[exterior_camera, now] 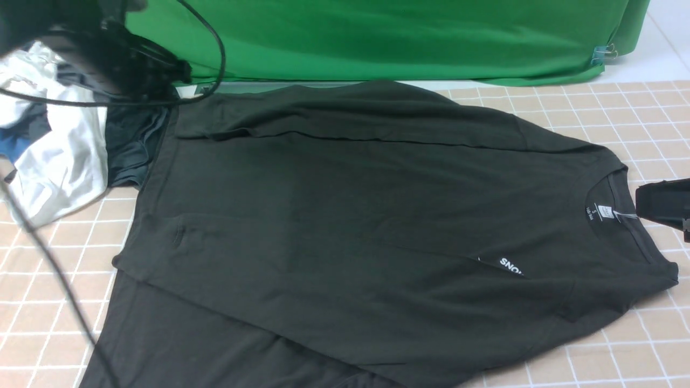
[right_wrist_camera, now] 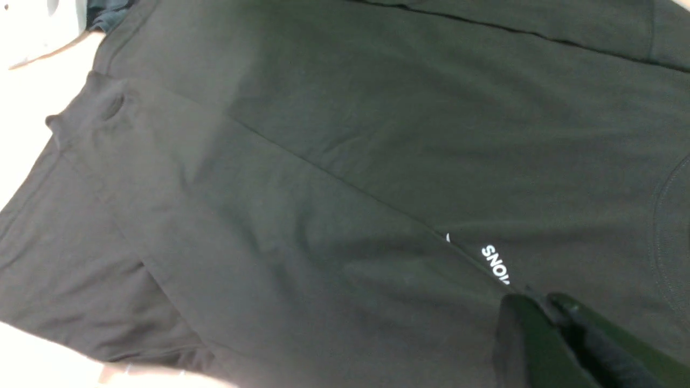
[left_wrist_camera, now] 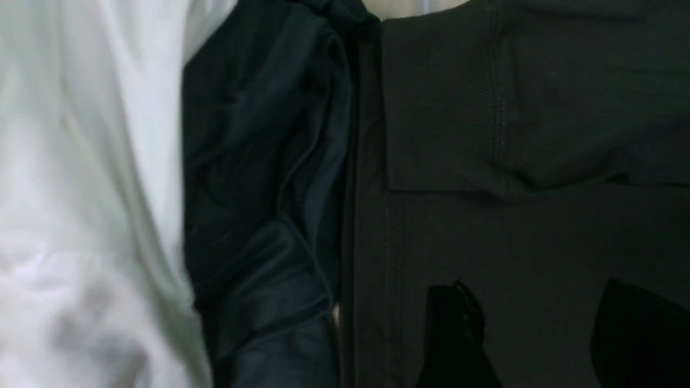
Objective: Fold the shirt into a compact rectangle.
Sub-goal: 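Grab the top left corner of the dark shirt with the left gripper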
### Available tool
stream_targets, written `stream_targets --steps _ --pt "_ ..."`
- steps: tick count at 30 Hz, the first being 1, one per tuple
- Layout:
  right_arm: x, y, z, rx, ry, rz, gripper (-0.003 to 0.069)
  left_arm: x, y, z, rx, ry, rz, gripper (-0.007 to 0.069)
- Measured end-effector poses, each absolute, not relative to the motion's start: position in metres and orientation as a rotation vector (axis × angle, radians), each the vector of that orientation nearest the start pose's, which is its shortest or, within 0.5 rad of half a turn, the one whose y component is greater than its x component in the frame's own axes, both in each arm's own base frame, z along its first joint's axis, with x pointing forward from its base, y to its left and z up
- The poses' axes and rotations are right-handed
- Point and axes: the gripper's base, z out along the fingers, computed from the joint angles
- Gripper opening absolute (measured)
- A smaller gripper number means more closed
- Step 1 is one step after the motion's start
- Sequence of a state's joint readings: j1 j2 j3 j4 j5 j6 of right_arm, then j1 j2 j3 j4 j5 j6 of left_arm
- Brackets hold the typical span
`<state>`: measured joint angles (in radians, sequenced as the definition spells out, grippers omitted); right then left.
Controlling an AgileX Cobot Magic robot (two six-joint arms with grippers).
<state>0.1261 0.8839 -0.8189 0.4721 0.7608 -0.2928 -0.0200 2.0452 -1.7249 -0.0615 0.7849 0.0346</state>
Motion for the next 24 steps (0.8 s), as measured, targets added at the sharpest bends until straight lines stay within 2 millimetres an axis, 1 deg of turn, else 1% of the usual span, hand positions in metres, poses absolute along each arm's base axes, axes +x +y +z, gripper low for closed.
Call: stream_targets --steps 3,5,7,9,10,13,14,17,20,24 --pt "0.163 0.049 0.339 -0.244 2.237 0.459 0.0070 0.481 -0.015 0.216 0.004 2.628 -0.099 0.0340" --pt "0.164 0.049 0.339 -0.242 2.234 0.458 0.0070 0.494 -0.016 0.203 -0.001 2.633 -0.104 0.0342" --pt "0.164 0.049 0.339 -0.241 2.232 0.457 0.0070 0.500 -0.016 0.198 -0.001 2.629 -0.104 0.0344" --pt "0.164 0.049 0.340 -0.239 2.228 0.456 0.0070 0.514 -0.015 0.181 0.004 2.629 -0.093 0.0347" --pt "0.164 0.049 0.340 -0.238 2.226 0.455 0.0070 0.517 -0.015 0.177 0.010 2.624 -0.081 0.0349" --pt "0.164 0.049 0.340 -0.238 2.225 0.455 0.0070 0.524 -0.014 0.169 0.019 2.616 -0.058 0.0367" --pt "0.164 0.049 0.340 -0.238 2.225 0.455 0.0070 0.527 -0.013 0.163 0.017 2.617 -0.041 0.0377" --pt "0.164 0.049 0.340 -0.237 2.224 0.455 0.0070 0.529 -0.011 0.154 -0.004 2.624 -0.015 0.0388" --pt "0.165 0.049 0.340 -0.236 2.223 0.454 0.0070 0.531 -0.011 0.152 -0.013 2.613 -0.018 0.0400" --pt "0.165 0.049 0.340 -0.236 2.223 0.454 0.0070 0.532 -0.011 0.150 -0.007 2.608 -0.029 0.0382"
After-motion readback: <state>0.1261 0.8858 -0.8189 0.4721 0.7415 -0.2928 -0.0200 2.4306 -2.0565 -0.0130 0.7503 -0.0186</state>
